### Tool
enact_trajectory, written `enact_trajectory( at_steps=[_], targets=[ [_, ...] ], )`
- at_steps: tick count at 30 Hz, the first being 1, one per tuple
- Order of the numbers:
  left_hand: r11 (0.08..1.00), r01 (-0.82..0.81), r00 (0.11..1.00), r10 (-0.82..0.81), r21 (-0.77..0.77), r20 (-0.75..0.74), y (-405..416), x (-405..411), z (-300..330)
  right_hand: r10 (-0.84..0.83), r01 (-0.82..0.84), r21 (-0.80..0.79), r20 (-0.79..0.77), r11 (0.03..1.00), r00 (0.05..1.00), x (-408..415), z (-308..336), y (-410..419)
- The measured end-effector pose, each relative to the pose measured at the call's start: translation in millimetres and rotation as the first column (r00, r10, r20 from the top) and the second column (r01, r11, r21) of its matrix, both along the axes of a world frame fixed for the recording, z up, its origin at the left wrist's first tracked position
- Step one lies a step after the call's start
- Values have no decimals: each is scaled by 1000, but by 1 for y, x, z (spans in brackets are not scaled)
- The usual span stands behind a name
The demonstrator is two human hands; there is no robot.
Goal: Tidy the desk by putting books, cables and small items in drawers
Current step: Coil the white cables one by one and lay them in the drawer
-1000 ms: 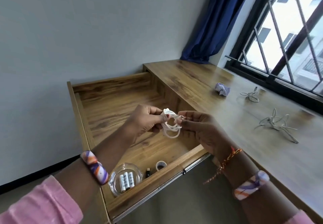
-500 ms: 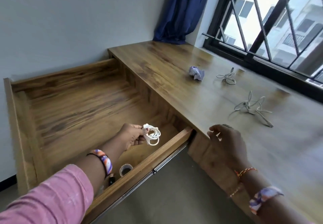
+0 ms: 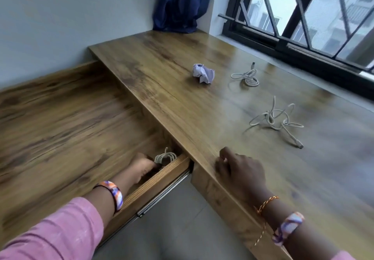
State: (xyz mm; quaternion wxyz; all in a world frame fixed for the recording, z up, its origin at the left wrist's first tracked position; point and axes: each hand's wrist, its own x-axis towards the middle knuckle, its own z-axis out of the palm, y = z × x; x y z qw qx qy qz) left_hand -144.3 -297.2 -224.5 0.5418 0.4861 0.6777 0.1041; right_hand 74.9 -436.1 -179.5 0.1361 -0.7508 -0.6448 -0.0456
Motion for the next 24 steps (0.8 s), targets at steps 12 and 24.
enact_trajectory(
  at_steps=[12,24],
  targets=[
    [574,246,965,-218,781,-144,-15,73,98,75,-78,-10,-165,997,983,7,1,0],
    [464,651,689,-693,601,-212,1,228,109,-244,313,282,-254,907,936,98,46,8]
  ],
)
